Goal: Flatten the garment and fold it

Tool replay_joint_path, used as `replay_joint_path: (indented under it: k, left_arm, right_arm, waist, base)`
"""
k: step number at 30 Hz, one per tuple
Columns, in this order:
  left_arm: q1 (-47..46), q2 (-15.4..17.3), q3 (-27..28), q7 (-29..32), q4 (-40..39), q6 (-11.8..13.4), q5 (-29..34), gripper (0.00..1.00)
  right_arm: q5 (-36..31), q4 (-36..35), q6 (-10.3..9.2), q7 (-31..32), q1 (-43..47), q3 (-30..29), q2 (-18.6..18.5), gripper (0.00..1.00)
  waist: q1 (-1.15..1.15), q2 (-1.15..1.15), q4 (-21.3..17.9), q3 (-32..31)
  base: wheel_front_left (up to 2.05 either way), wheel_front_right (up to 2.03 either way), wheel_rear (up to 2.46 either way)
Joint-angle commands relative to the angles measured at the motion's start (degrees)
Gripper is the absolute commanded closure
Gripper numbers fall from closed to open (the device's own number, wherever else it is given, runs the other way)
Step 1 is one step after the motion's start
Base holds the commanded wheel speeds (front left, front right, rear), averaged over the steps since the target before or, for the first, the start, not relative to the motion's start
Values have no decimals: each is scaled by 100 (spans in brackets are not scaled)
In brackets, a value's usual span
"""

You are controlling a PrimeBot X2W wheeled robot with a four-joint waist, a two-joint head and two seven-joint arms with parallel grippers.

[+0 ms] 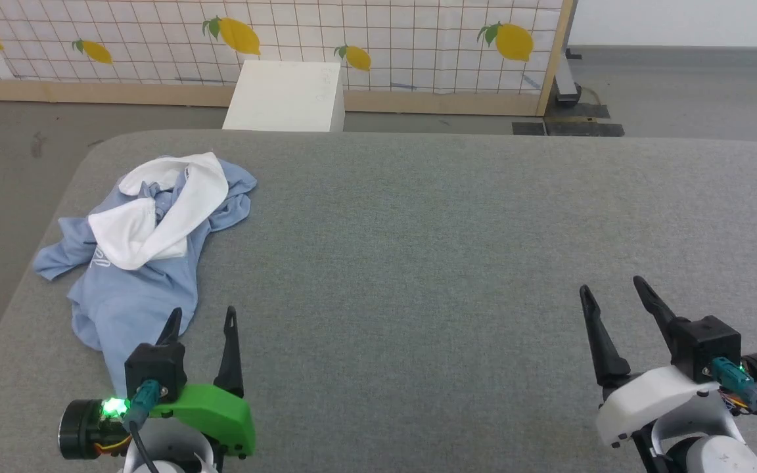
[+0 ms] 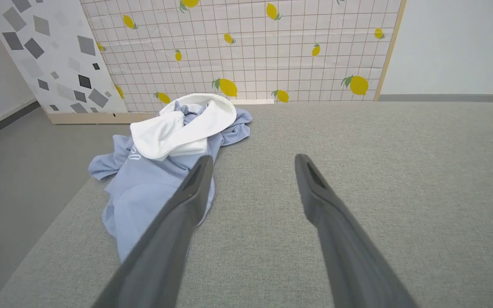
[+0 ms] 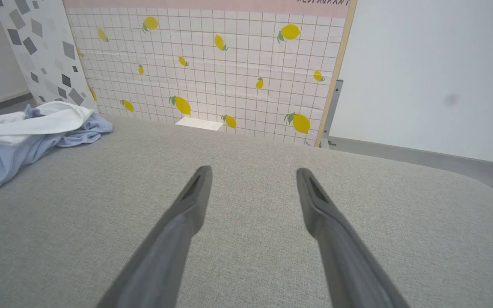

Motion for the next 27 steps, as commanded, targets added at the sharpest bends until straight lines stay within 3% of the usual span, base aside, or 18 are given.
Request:
replay_joint_path:
  k: [1, 27]
  left_arm:
    - [16, -1, -13, -67, -6, 10, -21, 0]
    - [96, -7, -136, -372, -53, 104, -227, 0]
  right_arm:
    - [42, 7, 0, -68, 14, -35, 0, 0]
    - [108, 18, -2, -375, 79, -227, 2, 0]
  waist:
    - [0, 0, 1, 1]
    - [0, 0, 156, 1]
  base:
    - [0, 0, 0]
    - [0, 0, 0]
